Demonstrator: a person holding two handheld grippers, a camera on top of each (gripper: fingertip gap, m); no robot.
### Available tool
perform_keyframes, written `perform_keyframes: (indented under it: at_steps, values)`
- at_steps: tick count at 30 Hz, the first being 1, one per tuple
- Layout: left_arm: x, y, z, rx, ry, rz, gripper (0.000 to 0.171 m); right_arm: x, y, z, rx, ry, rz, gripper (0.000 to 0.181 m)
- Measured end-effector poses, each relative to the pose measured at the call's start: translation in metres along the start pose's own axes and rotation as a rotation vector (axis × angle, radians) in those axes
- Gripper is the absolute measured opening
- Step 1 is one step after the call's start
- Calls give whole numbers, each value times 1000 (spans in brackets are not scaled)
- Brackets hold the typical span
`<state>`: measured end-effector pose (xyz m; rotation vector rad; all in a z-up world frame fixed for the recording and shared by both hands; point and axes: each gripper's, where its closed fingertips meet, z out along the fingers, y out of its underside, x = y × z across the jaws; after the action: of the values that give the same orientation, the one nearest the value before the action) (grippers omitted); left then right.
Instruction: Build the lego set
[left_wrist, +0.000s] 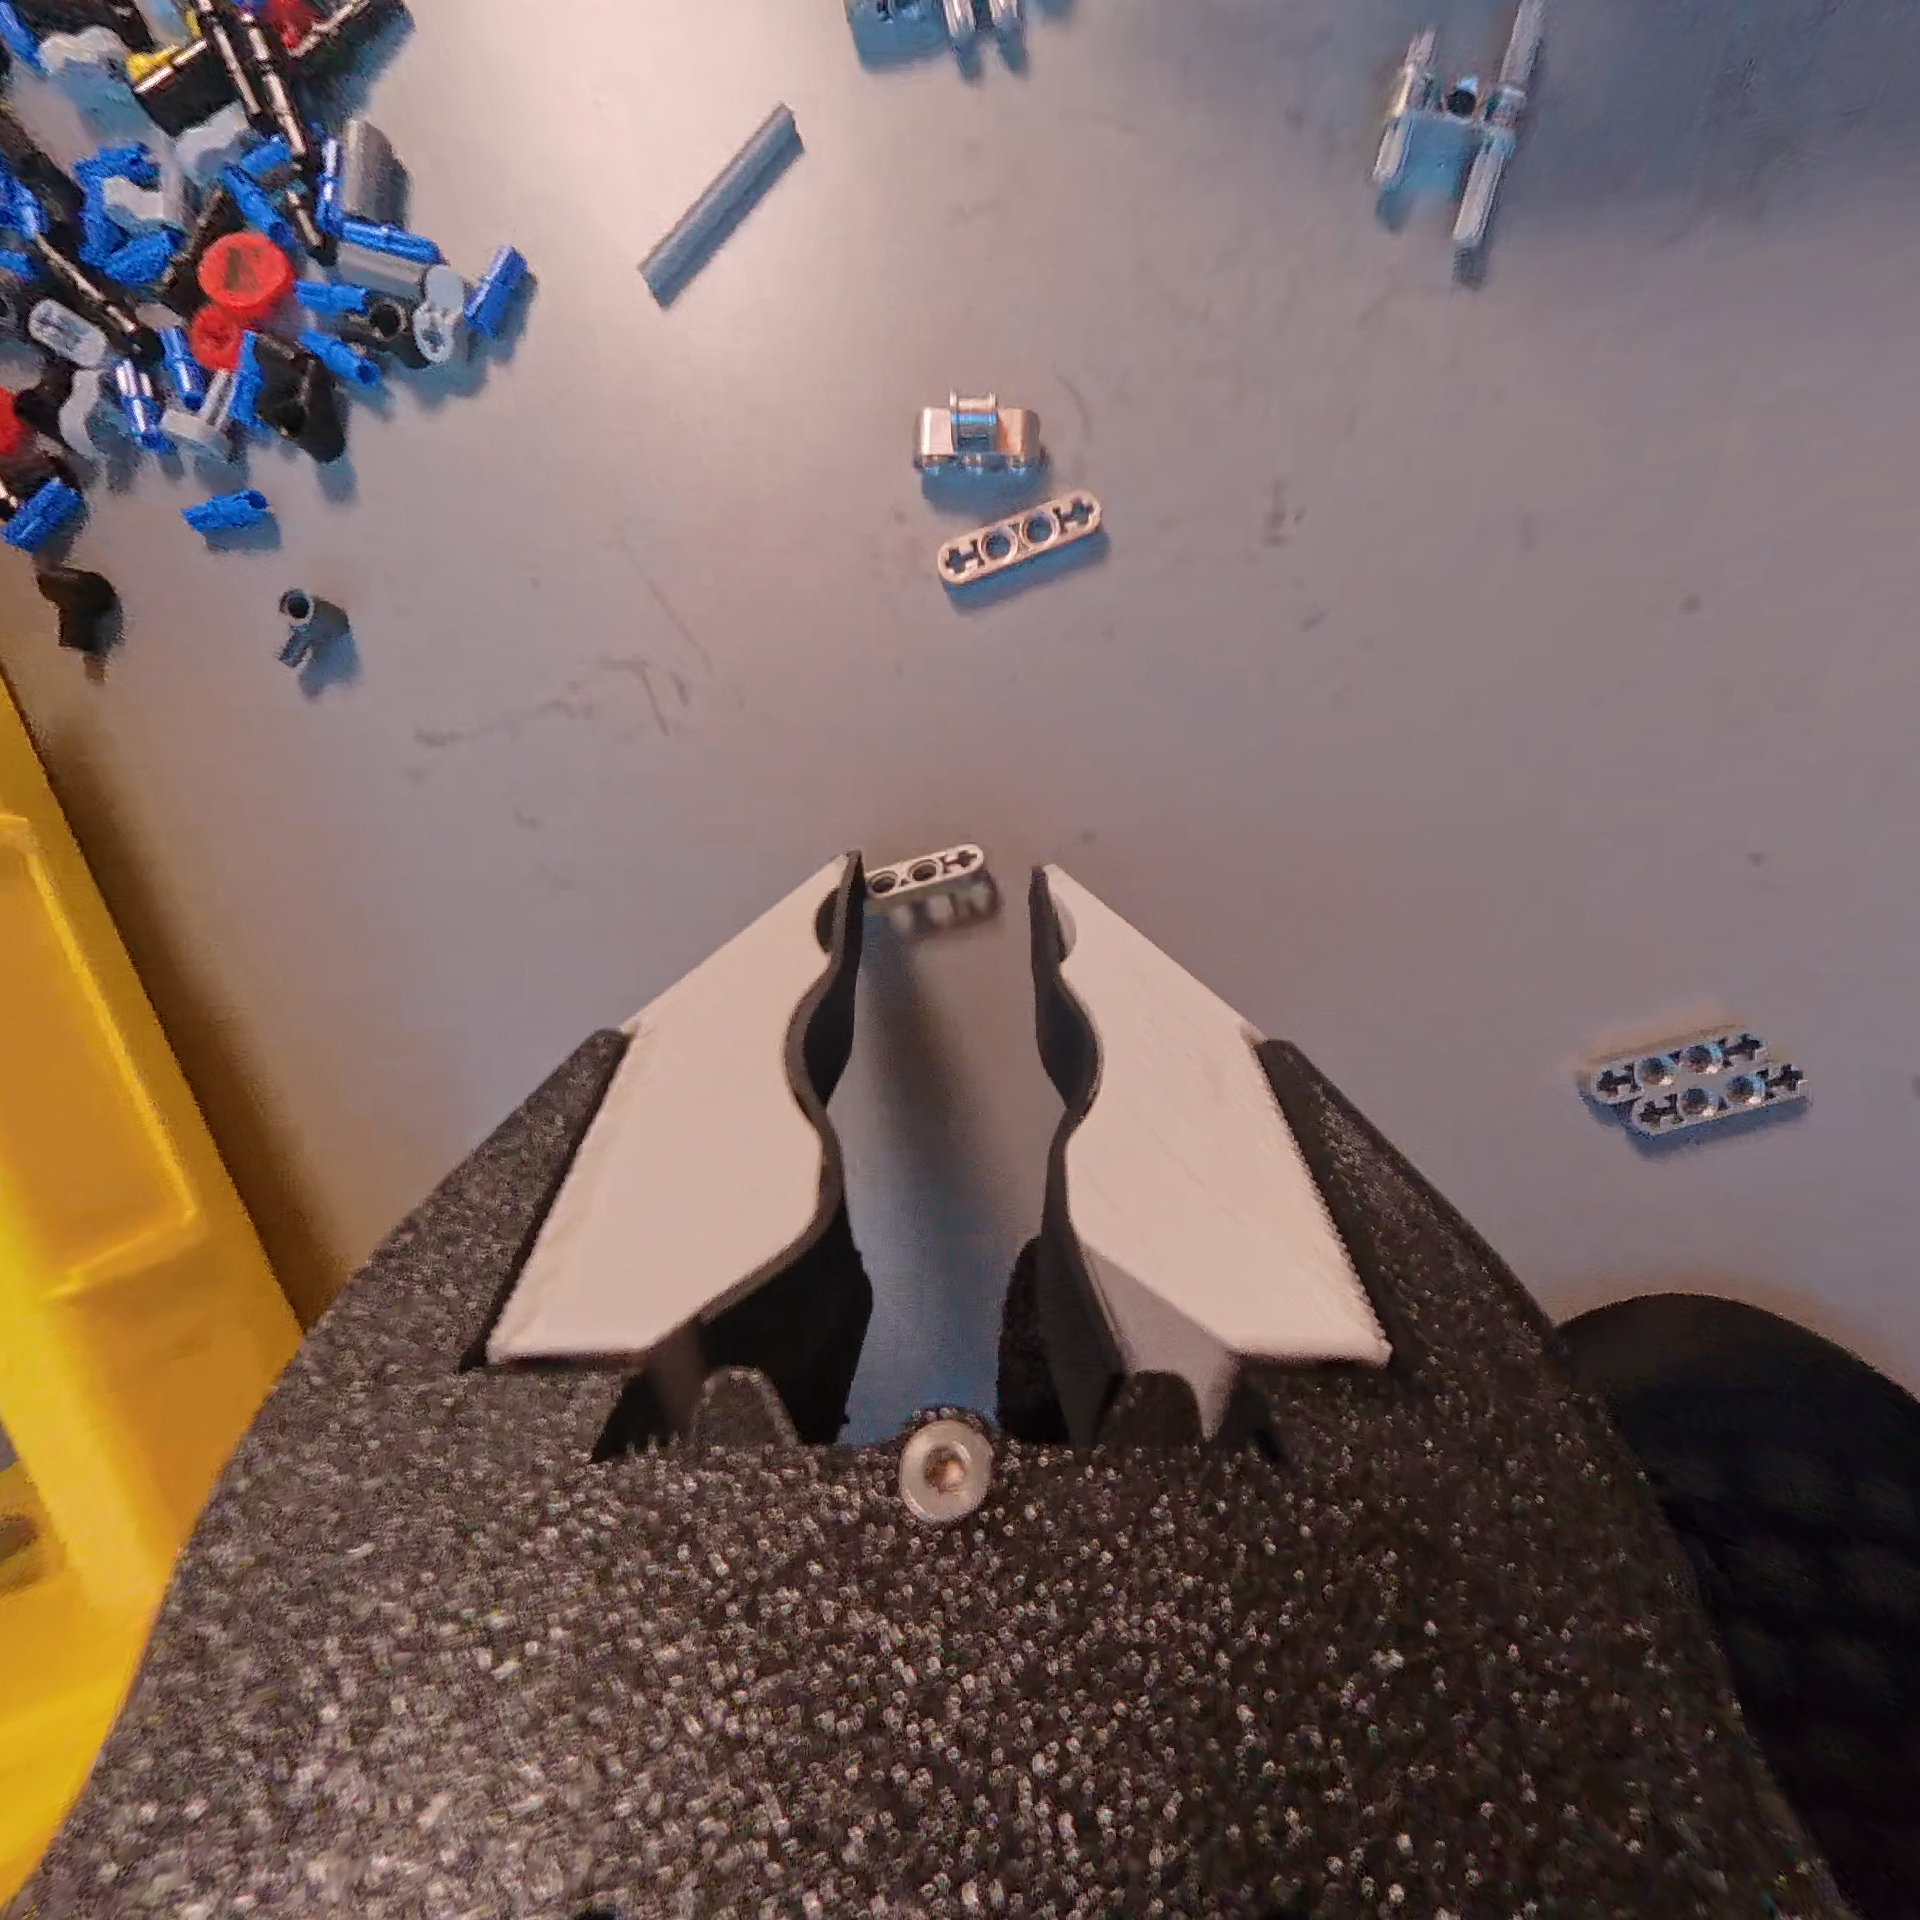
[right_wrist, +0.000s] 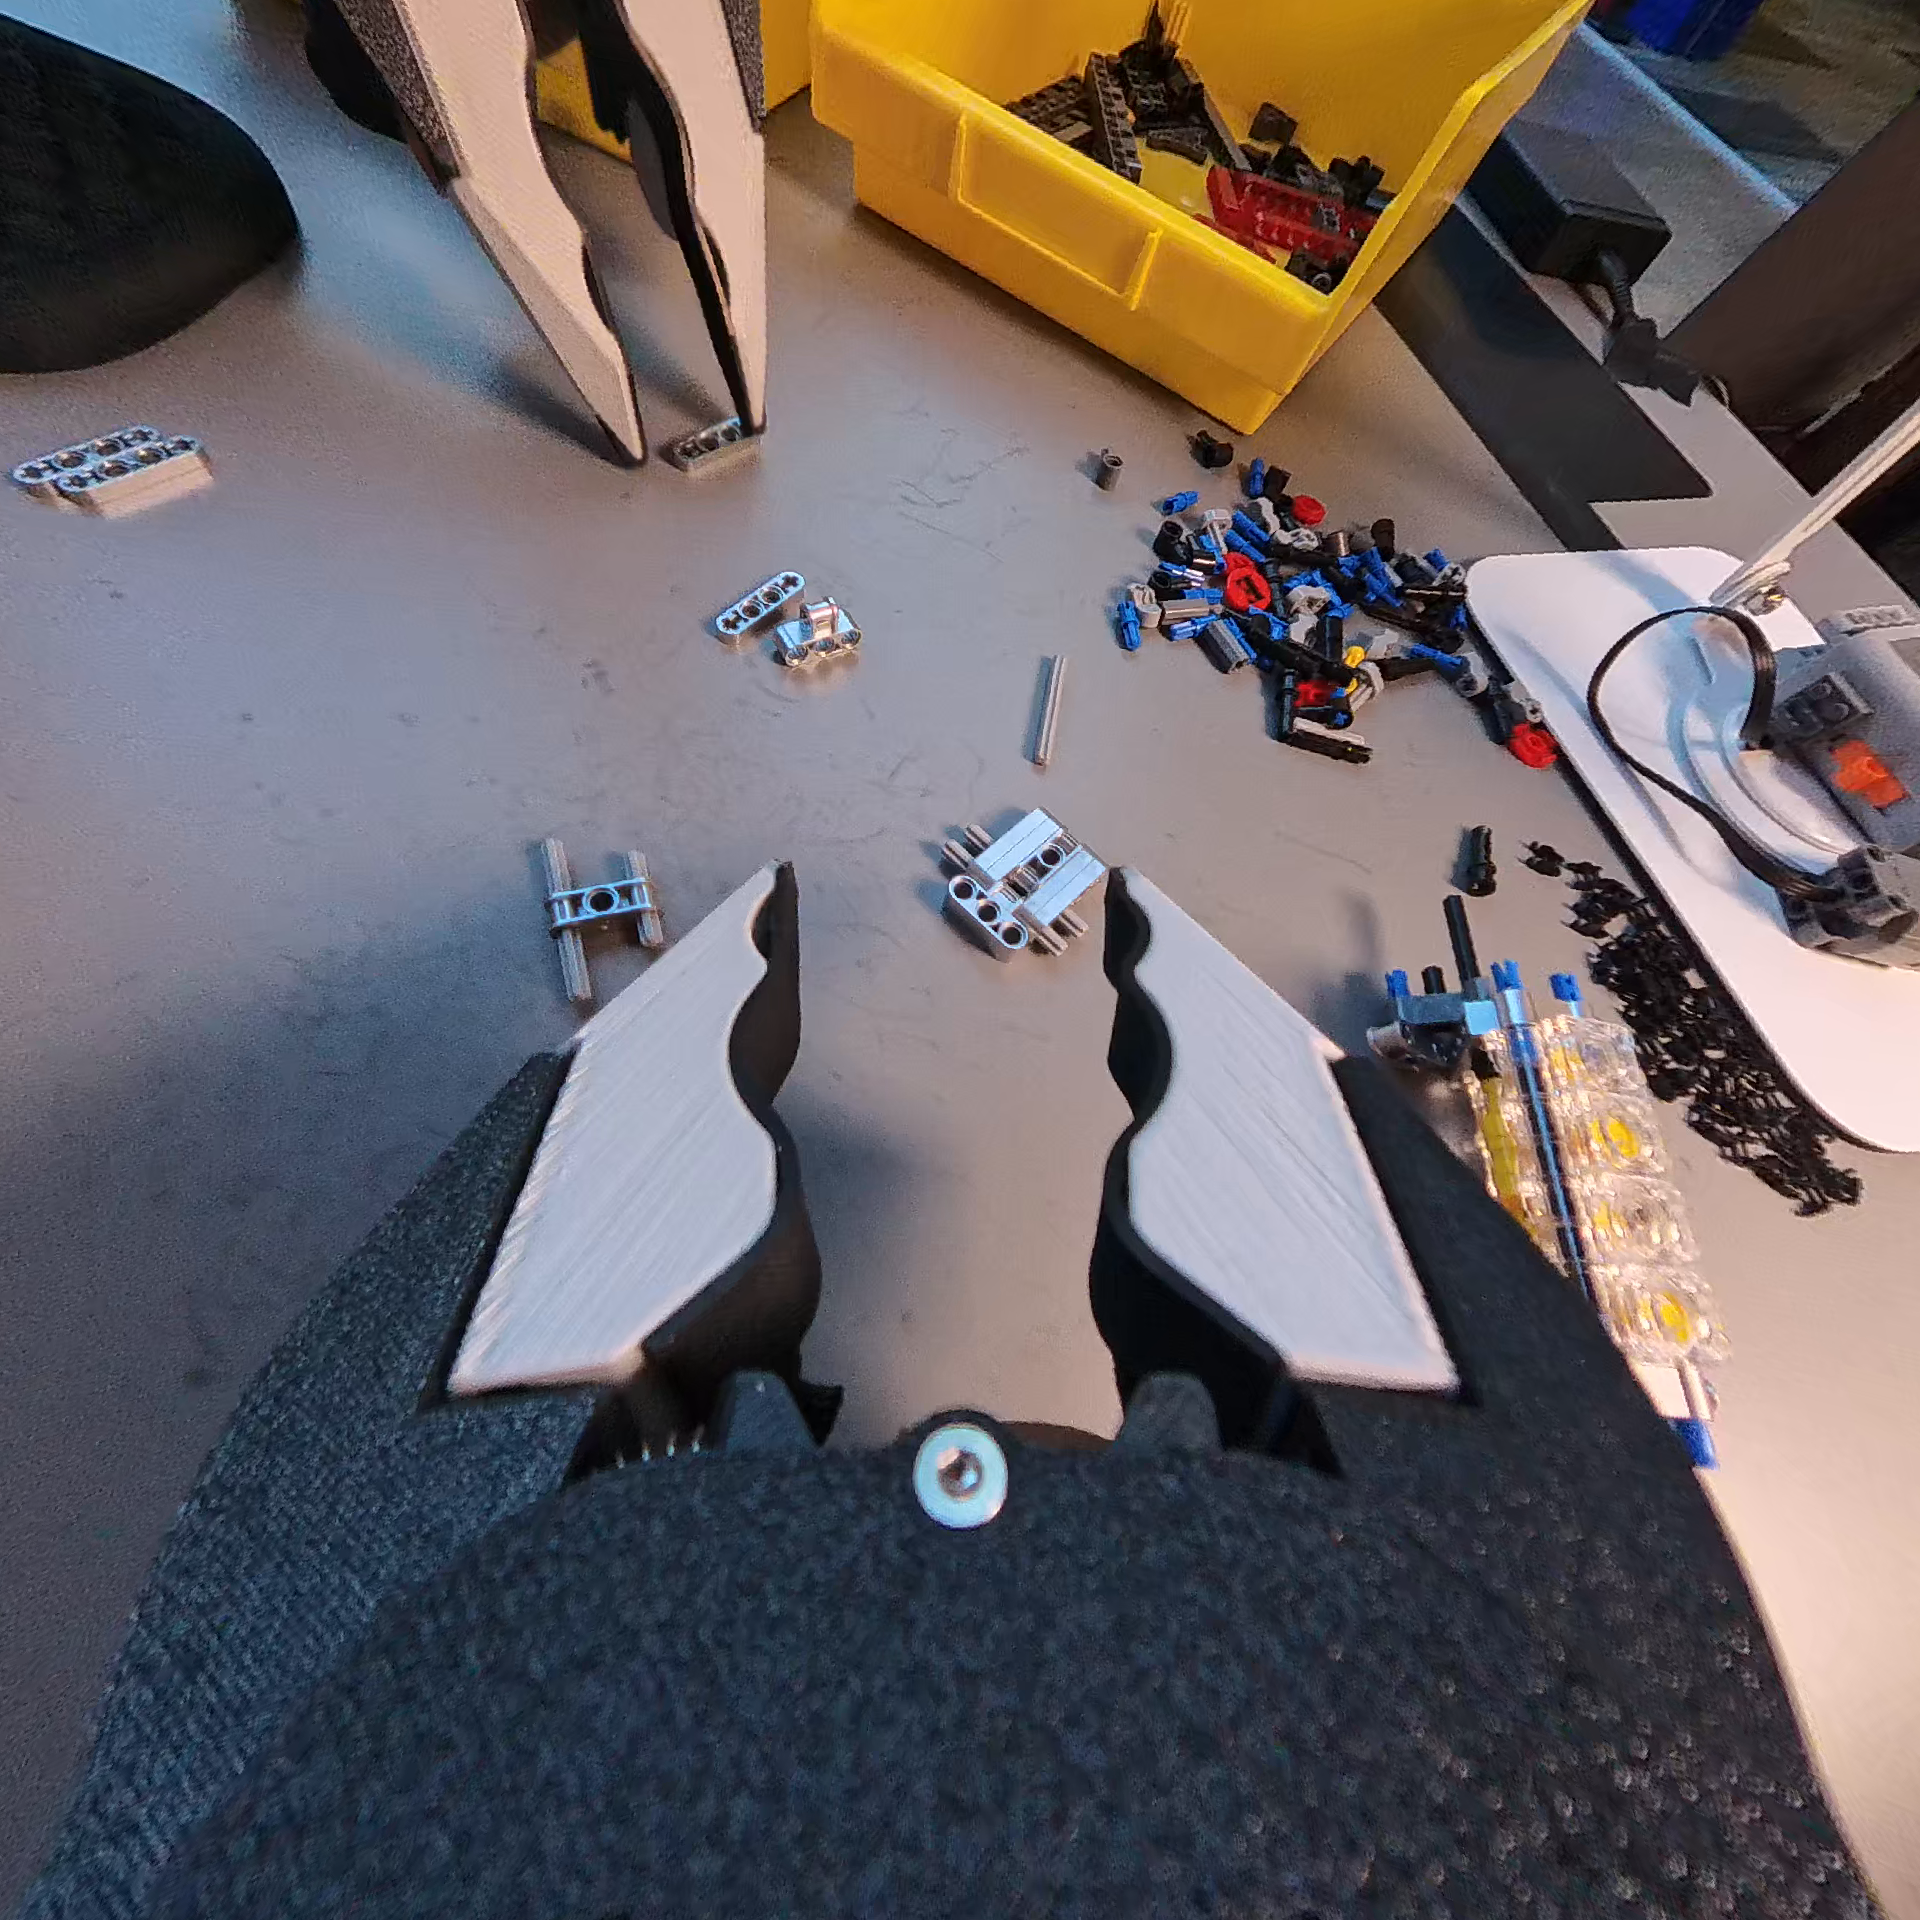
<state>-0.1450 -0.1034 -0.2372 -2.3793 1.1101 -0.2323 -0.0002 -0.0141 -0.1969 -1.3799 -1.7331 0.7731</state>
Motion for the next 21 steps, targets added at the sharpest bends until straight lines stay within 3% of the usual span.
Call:
perform_keyframes:
  at_steps: [9,21]
  values:
    - [12,7,-2,-109,84,10,16,-3,6,1,-35,-11,-22,55]
    - [2,21,-15,-219,46,117,25,-9,12,5,-72,-31,-36,53]
